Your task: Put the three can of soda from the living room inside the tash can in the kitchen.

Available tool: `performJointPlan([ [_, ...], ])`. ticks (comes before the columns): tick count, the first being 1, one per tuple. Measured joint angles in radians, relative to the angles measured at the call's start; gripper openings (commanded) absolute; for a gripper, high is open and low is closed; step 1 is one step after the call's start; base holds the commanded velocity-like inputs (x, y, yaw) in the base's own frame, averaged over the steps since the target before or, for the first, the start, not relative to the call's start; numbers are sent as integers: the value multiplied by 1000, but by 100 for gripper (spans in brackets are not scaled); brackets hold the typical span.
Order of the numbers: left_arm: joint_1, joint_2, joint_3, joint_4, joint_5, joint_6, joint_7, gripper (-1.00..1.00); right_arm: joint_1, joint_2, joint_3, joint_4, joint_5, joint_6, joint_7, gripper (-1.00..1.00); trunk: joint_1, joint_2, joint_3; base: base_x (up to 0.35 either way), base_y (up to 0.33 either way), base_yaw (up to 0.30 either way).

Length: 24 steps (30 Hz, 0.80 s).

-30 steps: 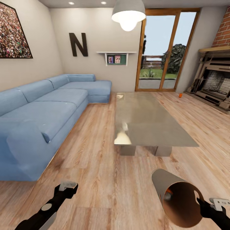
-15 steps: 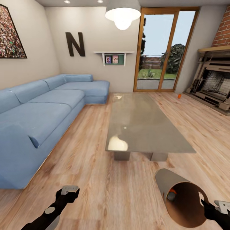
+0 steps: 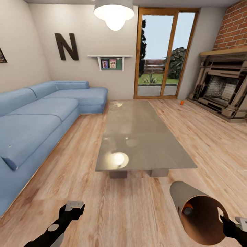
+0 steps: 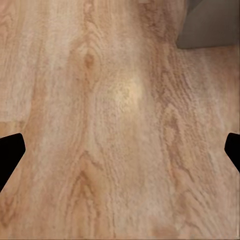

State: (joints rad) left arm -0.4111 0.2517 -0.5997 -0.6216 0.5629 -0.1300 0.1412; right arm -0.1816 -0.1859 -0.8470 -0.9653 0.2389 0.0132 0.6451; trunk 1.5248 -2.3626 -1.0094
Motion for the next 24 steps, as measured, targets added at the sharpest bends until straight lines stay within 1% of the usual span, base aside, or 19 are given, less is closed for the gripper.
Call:
performJointPlan([
  [4,0,0,0,0,0,-15,0,100,0,-1,-1,0,0,4,3,-100,0,0,0,29,-35,-250],
  [5,0,0,0,0,0,-18,0,100,0,-2,-7,0,0,4,3,-100,0,0,0,11,-13,-252],
  [7,0,0,0,1,0,-22,0,100,0,-2,-34,0,1,6,3,-100,0,0,0,6,-7,-252],
  [10,0,0,0,1,0,-24,0,100,0,-1,-51,0,1,6,5,-100,0,0,0,3,-4,-252],
  [15,0,0,0,1,0,-25,0,100,0,-1,-61,0,1,7,7,-100,0,0,0,5,-8,-252],
  [18,0,0,0,1,0,-25,0,100,0,4,-67,0,2,6,8,-100,0,0,0,62,-123,-208],
  [21,0,0,0,0,-1,-24,0,100,0,6,-76,-1,-15,3,11,-100,0,0,0,99,-227,-94],
  [24,0,0,0,0,-1,-24,0,100,0,8,-78,-1,-43,-3,11,-100,0,0,0,112,-276,-41],
])
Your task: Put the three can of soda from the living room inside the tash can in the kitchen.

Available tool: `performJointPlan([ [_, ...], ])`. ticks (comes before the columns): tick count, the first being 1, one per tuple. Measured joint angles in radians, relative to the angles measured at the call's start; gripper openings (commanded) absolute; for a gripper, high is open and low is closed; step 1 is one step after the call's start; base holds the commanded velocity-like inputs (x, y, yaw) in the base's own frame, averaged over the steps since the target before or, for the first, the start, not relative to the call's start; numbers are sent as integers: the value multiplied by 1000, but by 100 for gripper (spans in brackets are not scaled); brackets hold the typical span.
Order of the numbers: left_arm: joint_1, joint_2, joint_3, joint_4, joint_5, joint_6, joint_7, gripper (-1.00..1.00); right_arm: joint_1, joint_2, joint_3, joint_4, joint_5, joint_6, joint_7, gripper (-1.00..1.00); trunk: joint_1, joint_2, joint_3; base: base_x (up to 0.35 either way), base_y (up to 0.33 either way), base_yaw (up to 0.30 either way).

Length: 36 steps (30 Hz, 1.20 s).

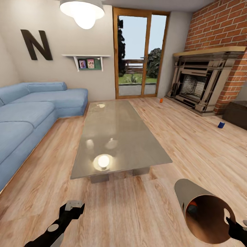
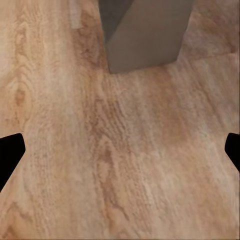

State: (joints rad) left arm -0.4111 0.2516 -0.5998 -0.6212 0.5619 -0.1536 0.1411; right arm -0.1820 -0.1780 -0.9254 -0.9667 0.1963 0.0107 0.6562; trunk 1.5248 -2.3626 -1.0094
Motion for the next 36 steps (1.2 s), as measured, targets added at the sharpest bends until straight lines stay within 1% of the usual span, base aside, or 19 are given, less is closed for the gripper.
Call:
performJointPlan([
  [3,0,0,0,0,0,0,0,100,0,-1,-2,0,-13,-1,0,-100,0,0,-2,114,-297,-101],
  [23,0,0,-2,0,0,0,0,100,0,-1,-6,0,-16,-1,1,-100,0,0,-18,96,-306,-189],
  [36,0,0,-2,1,0,0,0,100,0,0,-5,0,-17,-4,0,-100,0,0,-20,91,-308,-56],
])
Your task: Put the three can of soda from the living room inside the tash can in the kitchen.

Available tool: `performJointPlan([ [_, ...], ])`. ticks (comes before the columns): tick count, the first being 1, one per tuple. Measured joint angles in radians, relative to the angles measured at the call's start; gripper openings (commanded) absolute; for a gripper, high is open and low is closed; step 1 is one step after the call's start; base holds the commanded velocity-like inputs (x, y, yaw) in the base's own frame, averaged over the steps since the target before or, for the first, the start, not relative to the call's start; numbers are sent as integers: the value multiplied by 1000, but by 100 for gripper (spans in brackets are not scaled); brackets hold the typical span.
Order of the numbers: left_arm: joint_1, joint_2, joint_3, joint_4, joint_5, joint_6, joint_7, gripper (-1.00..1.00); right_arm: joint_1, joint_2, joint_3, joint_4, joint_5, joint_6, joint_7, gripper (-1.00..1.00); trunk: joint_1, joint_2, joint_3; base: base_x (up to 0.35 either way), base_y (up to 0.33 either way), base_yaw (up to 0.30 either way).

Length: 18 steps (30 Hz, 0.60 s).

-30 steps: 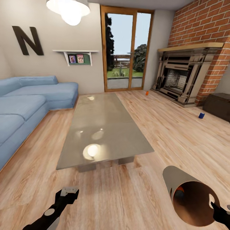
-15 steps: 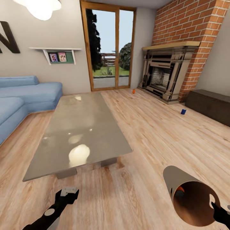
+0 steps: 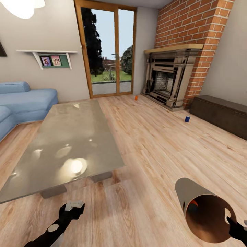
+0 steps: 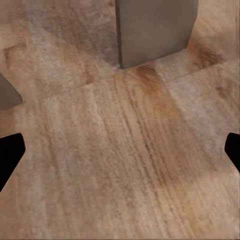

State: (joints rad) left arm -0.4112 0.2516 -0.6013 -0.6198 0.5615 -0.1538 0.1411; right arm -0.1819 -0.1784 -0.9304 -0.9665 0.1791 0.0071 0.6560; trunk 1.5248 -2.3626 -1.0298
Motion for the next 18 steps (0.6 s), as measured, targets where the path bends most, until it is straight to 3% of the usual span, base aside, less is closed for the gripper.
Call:
performJointPlan([
  [18,0,0,0,0,0,0,0,100,0,0,-2,0,0,-1,1,-100,0,0,0,92,-308,-222],
])
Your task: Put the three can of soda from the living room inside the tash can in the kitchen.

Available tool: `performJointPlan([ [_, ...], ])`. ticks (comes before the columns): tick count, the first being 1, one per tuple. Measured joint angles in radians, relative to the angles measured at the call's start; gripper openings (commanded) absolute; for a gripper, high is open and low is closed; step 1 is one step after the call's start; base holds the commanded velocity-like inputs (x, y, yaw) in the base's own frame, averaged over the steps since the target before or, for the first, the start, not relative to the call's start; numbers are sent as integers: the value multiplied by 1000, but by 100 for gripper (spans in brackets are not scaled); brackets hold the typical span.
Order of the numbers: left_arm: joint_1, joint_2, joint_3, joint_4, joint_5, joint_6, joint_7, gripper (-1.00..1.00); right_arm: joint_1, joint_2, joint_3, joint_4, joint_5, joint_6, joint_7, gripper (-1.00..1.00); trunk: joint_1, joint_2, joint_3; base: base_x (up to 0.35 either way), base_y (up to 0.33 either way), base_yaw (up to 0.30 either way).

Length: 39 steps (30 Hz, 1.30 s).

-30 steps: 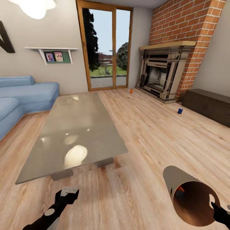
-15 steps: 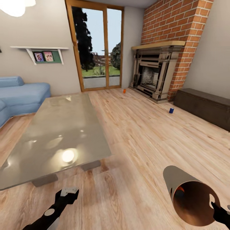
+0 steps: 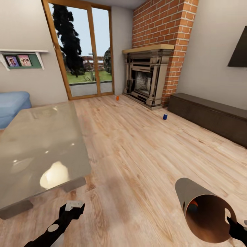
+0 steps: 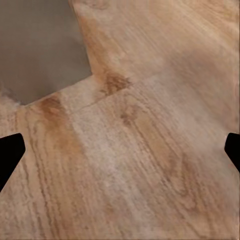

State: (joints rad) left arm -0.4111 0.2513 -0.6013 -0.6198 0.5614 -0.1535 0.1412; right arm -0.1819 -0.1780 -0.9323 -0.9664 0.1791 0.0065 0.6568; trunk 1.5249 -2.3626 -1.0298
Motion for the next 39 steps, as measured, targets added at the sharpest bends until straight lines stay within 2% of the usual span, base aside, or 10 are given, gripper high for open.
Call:
performJointPlan([
  [12,0,-6,0,14,0,-1,0,100,0,1,2,0,0,0,0,-100,0,0,-1,118,-308,-25],
  [20,0,-13,-1,23,0,-1,0,100,0,0,0,0,0,0,0,-100,0,0,-11,122,-308,-8],
  [29,0,-13,-2,25,0,-1,0,100,0,0,2,0,0,0,0,-100,0,0,-22,122,-308,-120],
  [39,0,-14,-2,25,-3,-1,0,100,0,1,2,0,0,-1,1,-100,0,0,-26,156,-299,-25],
])
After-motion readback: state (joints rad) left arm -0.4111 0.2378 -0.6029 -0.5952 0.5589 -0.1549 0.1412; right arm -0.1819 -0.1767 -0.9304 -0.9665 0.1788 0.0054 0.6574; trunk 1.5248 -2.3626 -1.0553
